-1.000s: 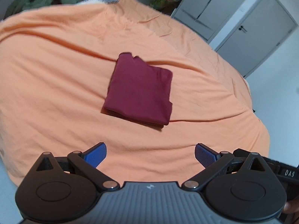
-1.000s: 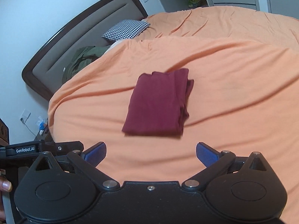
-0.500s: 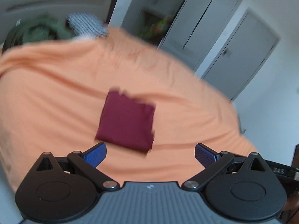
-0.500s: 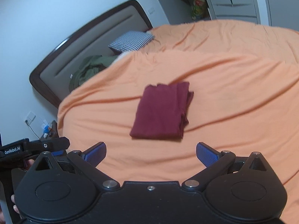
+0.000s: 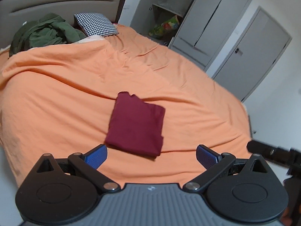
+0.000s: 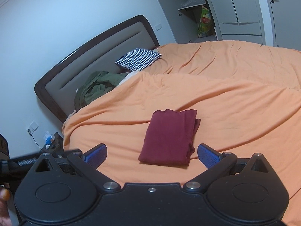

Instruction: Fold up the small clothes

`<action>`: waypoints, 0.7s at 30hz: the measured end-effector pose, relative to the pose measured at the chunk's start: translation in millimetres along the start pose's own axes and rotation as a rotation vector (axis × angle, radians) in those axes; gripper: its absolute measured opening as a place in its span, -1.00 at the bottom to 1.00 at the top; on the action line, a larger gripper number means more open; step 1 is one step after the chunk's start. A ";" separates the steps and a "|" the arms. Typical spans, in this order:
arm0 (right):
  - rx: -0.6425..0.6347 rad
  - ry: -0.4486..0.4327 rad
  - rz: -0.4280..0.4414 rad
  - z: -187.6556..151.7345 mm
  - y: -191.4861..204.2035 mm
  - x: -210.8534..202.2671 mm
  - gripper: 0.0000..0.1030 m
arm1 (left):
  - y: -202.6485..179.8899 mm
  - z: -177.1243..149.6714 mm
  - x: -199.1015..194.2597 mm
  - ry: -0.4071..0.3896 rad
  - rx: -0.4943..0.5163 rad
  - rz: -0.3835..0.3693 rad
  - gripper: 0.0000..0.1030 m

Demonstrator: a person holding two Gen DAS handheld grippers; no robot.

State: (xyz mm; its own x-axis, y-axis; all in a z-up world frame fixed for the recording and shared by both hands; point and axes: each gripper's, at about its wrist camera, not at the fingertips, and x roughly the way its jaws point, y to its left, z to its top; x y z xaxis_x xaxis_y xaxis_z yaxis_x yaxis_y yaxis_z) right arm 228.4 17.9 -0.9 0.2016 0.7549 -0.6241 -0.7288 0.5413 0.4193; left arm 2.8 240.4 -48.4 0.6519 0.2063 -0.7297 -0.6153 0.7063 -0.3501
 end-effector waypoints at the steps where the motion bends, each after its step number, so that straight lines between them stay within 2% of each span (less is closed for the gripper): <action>1: 0.000 0.002 -0.010 1.7 2.7 0.5 0.99 | 0.7 0.3 0.1 0.007 0.007 0.010 0.99; 8: -0.042 0.055 -0.062 -1.6 20.4 12.2 0.99 | 2.8 -1.6 7.0 0.053 0.030 0.023 0.99; 21: -0.038 0.078 -0.055 -10.5 25.8 17.7 0.99 | 4.2 -2.1 10.3 0.068 0.046 0.015 0.99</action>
State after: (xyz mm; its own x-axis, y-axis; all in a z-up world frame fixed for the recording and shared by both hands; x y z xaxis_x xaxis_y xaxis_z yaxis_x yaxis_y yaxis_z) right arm 206.4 41.3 -8.0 0.1915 0.6927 -0.6954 -0.7426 0.5655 0.3588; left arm 6.0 244.1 -58.6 0.6103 0.1718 -0.7733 -0.6027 0.7342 -0.3125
